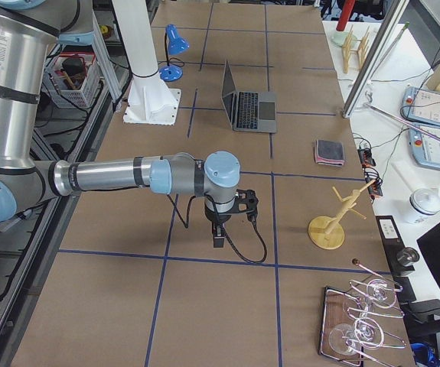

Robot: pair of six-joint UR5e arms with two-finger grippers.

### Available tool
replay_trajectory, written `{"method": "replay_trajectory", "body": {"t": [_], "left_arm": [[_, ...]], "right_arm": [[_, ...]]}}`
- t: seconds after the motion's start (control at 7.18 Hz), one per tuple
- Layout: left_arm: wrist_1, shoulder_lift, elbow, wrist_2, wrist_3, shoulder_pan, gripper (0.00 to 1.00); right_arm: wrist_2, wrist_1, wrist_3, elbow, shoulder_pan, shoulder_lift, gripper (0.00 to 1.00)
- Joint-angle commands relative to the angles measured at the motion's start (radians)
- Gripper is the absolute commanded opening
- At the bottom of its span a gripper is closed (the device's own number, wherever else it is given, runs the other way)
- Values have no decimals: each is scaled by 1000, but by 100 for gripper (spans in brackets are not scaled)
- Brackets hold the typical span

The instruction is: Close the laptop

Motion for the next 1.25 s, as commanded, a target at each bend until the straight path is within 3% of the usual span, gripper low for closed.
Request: {"method": "replay_trajectory", "body": {"t": [0.0,0.56,0.7,0.98,1.11], "left_arm": [[0,-6,2,2,-2,3,100],[-2,-5,-25,2,-2,3,100],[-15,-32,-34,-7,-8,5,100],[-160,-112,-6,-5,-12,8,100],[-155,-153,24,-11,-14,9,100]], "right_arm": [[0,0,0,0,0,0,100],[0,2,-1,55,0,11,100],[0,2,0,84,0,11,100],[3,2,2,130,-9,34,98],[2,0,-3,130,-28,87,98]]}}
